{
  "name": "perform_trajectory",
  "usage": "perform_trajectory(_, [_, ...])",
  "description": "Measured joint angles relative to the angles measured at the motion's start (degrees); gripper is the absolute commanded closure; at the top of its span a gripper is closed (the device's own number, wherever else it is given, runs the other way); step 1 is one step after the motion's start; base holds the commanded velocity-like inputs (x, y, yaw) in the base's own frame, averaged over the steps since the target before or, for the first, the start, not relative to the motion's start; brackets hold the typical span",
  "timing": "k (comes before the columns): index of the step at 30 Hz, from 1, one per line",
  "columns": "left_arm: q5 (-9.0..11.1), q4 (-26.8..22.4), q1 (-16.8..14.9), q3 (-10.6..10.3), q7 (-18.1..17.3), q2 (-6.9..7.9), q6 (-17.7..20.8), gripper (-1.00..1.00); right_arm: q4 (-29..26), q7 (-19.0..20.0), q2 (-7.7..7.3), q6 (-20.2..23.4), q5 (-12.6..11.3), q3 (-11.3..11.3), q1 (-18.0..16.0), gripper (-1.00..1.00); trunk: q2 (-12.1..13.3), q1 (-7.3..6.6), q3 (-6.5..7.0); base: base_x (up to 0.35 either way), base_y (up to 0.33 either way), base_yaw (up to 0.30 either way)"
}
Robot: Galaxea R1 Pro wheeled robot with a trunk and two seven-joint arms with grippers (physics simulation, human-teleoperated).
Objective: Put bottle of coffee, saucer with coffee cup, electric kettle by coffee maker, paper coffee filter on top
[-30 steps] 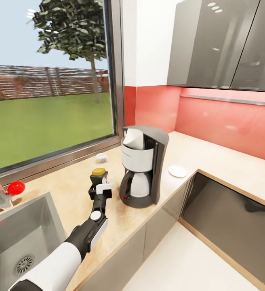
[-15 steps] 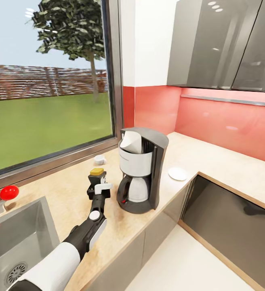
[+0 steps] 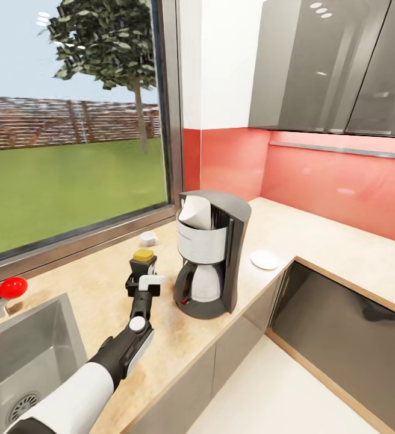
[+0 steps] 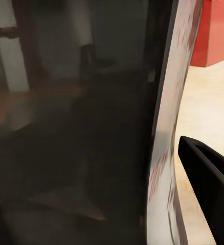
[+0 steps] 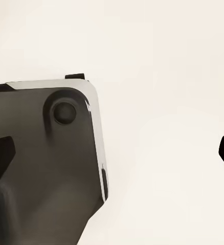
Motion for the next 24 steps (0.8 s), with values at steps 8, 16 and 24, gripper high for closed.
perform_trajectory(8, [0.0,0.0,0.0,-0.1,-0.1,-0.21,0.0,1.0,0.0,-0.1,-0.09,0.0,0.0,0.0,0.0,-1.0,0.0,-0.03,0.0,0.139,0.0,0.0])
perform_trajectory(16, [0.1,0.0,0.1,-0.1,-0.1,-0.51,-0.1,1.0,0.0,-0.1,-0.09,0.0,0.0,-0.1,0.0,-1.0,0.0,0.0,0.0,0.122,0.0,0.0])
perform_trajectory(24, [-0.1,0.0,1.3,-0.1,-0.1,-1.0,-0.1,1.0,0.0,-0.1,-0.09,0.0,0.0,-0.1,0.0,-1.0,0.0,0.0,0.0,-0.012,-0.042,0.0])
